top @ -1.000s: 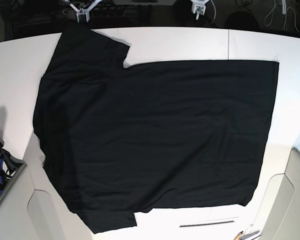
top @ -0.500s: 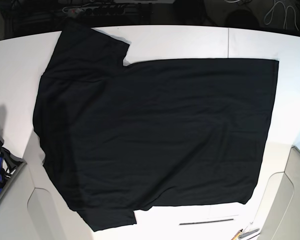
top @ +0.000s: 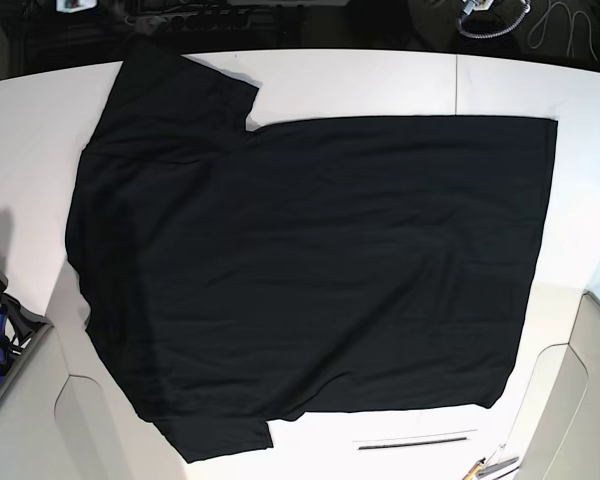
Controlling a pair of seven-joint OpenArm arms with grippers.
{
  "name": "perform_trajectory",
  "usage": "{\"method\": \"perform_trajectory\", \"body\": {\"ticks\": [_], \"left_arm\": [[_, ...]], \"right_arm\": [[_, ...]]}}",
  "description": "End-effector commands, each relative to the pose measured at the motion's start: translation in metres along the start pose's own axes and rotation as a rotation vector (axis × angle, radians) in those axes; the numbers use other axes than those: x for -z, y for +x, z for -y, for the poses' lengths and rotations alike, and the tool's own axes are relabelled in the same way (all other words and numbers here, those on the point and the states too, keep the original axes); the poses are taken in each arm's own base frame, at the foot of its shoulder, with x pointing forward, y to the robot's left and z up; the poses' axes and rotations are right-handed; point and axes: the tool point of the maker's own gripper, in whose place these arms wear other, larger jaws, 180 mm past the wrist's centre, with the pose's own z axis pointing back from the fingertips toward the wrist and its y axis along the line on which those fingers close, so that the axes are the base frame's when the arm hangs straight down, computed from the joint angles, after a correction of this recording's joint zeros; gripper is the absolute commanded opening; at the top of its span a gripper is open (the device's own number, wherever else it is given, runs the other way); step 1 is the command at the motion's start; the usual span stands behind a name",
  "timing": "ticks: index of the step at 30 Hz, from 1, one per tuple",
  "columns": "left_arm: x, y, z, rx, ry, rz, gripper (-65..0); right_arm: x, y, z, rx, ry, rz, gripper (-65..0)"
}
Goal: Fold the T-shirt properly
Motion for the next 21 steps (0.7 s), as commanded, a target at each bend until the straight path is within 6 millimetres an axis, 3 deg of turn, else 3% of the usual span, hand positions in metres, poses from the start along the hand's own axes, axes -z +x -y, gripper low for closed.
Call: {"method": "perform_trajectory", "body": {"ticks": [1,8,12,15,19,21], "left_arm": [[-0.004,0.012,-0.002,0.009,0.0,0.032,-65.0],[-0.006,0.055,-0.058,0.044,0.139,0.145,-65.0],[-0.001,0.072,-0.083,0.04,0.201,0.182,-65.0],[0.003,0.075,-0.092,0.028,0.227,0.176,-65.0],[0.007,0.074,-0.095,0.022,0.238,0.156,-65.0],[0.007,0.075,-0.096,0.025,0.238,0.158,-65.0]], "right_arm": [[-0.003,0.014,0.004,-0.01,-0.007,0.043,-65.0],[0.012,0.073,0.036,-0.038,-0.104,0.218,-65.0],[0.023,0.117,0.059,0.072,-0.205,0.382,-65.0],[0.031,0.135,0.072,0.24,-0.23,0.441,-65.0],[0.042,0.149,0.073,0.352,-0.083,0.444,-65.0],[0.039,0.152,0.09,0.398,-0.069,0.471,-65.0]]}}
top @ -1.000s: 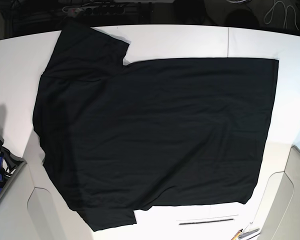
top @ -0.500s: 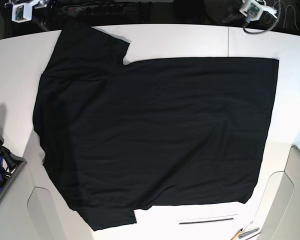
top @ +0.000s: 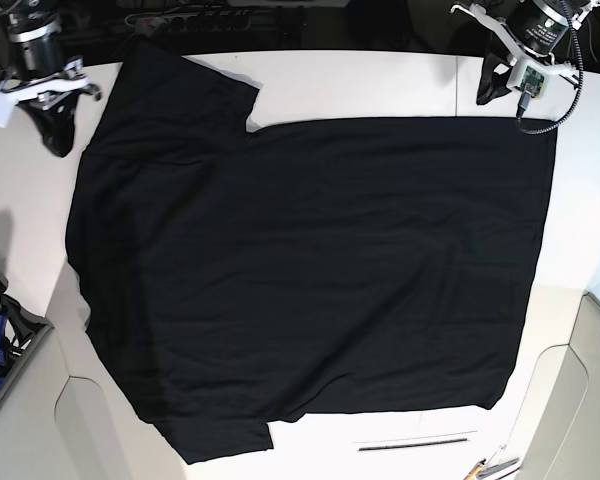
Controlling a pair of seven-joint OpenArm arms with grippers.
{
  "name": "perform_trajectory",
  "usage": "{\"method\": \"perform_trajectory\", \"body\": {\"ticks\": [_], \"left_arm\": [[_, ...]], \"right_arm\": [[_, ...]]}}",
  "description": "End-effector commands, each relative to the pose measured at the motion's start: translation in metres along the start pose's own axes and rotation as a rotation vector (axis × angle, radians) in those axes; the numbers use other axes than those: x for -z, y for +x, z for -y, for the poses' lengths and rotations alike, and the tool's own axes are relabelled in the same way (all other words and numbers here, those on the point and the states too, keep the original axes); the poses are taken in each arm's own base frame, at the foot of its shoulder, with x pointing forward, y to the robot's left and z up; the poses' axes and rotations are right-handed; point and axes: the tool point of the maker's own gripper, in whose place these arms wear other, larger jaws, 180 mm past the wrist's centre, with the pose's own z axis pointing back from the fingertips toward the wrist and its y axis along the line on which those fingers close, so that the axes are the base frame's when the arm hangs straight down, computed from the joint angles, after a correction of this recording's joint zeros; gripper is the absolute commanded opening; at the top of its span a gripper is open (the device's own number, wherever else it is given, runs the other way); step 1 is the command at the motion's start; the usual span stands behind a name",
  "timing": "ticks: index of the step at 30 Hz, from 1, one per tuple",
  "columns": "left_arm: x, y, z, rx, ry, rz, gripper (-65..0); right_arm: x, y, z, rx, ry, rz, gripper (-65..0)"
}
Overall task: Fold the T-shirt properly
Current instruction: 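Move both grippers down to the shirt's side edges near the shoulders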
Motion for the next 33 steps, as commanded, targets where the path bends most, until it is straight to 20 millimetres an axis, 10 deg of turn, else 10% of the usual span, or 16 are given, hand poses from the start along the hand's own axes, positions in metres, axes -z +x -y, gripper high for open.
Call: {"method": "perform_trajectory", "body": {"ticks": [1,6,10,15,30,33], "left_arm": [[-0.001,0.008,0.0,0.008,-0.008,0.024,-65.0],[0.004,0.017,-0.004,0.017,0.001,0.051,-65.0],[0.007,0.019,-0.006,0.021,0.005,0.052,-65.0],[0.008,0.016,-0.007,0.022,0.007,0.033,-65.0],[0.014,0.014,-0.015,0.021,0.038,-0.002,-65.0],[0.014,0.013,-0.018,0.006,0.064,-0.004,-55.5]], "right_arm": [[-0.001,0.014,0.011,0.006,-0.011,0.04,-65.0],[0.001,0.028,0.082,0.107,-0.173,0.116,-65.0],[0.008,0.024,0.103,0.119,-0.228,0.116,-65.0],[0.027,0.02,0.09,0.092,-0.2,0.09,-30.2],[0.09,-0.056,0.026,0.139,-0.022,-0.19,-30.3],[0.093,-0.065,0.018,0.138,-0.001,-0.214,-30.3]]}}
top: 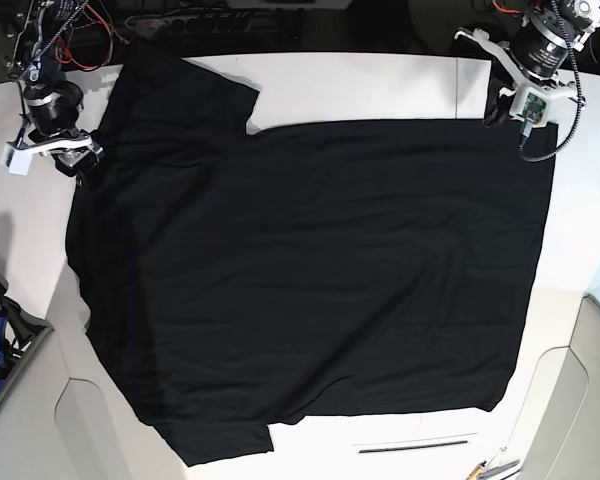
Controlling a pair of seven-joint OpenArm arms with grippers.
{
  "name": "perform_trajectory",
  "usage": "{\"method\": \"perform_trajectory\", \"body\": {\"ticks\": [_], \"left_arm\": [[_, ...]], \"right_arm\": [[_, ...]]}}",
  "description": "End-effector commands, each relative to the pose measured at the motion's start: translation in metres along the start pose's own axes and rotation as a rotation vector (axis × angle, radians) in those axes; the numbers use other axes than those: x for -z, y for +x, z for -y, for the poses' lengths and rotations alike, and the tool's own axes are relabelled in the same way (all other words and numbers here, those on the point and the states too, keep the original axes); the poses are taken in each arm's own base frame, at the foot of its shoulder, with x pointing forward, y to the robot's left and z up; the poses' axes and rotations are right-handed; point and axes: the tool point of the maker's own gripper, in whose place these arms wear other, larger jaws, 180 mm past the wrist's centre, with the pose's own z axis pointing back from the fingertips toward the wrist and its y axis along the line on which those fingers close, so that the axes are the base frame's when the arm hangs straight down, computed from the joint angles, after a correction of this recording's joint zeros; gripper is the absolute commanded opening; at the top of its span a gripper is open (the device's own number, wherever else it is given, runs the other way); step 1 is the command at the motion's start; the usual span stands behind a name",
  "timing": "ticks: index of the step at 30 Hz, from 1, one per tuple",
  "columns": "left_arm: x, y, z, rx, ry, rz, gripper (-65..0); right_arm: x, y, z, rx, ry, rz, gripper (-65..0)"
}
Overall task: Fold the T-shirt properly
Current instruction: 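Move both grippers down to the shirt's side edges near the shoulders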
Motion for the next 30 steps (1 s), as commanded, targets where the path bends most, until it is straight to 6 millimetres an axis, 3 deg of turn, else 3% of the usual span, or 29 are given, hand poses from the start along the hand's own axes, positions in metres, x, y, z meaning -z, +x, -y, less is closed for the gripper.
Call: {"method": "perform_trajectory", "body": {"ticks": [1,6,8,12,13,19,22,26,30], "left_arm": [[-0.002,0.006,-0.001,0.005,0.002,0.021,-52.4],[-0.001,0.001,-0.002,0.008,0.003,-0.012,-48.8],[0.001,0.001,-0.004,0.016,0.01,-0.024,-48.8],[0.006,0.005,-0.01,0.049,0.028,-0.028,-48.5],[0.007,0.006,-0.012,0.06,0.035,-0.028,-48.1],[0.012,0.021,-0.041,0.127,0.175,-0.003,-39.9],[0.013,0.027,-0.063,0.181,0.27,0.005,-39.3],[0.011,0.019,-0.115,0.153,0.414,-0.018,-39.3],[0.008,-0.002,-0.16,0.0,0.461,-0.046,-39.3]], "right_arm": [[0.0,0.0,-0.001,-0.011,0.006,-0.013,-30.3],[0.001,-0.001,-0.003,-0.013,0.012,-0.017,-35.6],[0.001,-0.001,-0.007,-0.025,0.035,-0.017,-42.1],[0.0,-0.002,-0.016,-0.05,0.081,-0.017,-62.9],[0.0,-0.002,-0.017,-0.053,0.088,-0.018,-65.0],[-0.001,-0.001,-0.021,-0.059,0.113,-0.014,-65.0],[-0.001,-0.001,-0.021,-0.059,0.113,-0.014,-65.0],[-0.001,-0.001,-0.021,-0.059,0.113,-0.014,-65.0],[-0.001,-0.001,-0.021,-0.059,0.113,-0.014,-65.0]]}}
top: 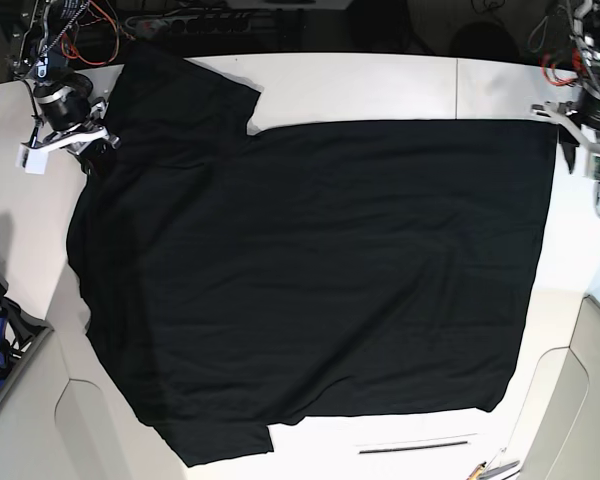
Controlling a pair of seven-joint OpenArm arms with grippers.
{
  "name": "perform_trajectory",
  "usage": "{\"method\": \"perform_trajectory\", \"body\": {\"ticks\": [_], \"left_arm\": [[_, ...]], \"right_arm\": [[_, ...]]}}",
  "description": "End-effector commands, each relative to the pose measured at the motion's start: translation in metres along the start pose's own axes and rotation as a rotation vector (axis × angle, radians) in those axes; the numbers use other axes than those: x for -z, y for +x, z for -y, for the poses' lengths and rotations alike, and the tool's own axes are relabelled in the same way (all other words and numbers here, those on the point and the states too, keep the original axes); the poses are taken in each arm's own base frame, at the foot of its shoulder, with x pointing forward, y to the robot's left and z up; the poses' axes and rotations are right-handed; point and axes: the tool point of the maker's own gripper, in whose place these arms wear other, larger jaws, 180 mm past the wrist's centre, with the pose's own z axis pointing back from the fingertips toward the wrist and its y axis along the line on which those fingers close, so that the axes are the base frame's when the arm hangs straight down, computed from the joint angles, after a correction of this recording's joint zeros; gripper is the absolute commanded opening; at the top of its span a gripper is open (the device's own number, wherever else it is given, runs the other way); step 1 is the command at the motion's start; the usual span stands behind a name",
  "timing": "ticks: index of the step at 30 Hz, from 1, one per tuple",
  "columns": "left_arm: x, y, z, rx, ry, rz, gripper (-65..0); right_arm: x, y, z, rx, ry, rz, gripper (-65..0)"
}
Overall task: Fold the T-shirt properly
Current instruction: 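Move both grippers down to the shirt's side edges near the shoulders, then grasp the shirt edges with both grippers and fold them inward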
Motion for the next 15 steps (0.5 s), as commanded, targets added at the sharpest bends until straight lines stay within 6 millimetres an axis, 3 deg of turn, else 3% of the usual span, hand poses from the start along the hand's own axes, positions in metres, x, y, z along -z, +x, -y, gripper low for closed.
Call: {"method": "perform_trajectory", "body": {"ticks": [1,4,8,15], "left_arm": [[0.002,0.005,-0.01,-0.028,-0.006,0.019,-39.4],[0.009,-0.012,-0.013,-0.179,-0.109,-0.035,-39.4],[0.012,-0.027,0.001,-0.385,-0.27,-0.072,-39.4],[0.018,-0.064,0.001,-0.573,-0.294,-0.139,-39.4]], "right_arm": [[-0.002,0.011,-0.003,-0.013,0.019,0.034,-65.0],[-0.002,0.011,-0.003,-0.013,0.019,0.033,-65.0],[-0.002,0.011,-0.003,-0.013,0.019,0.033,-65.0],[-0.002,0.011,-0.003,-0.013,0.019,0.033,-65.0]]}}
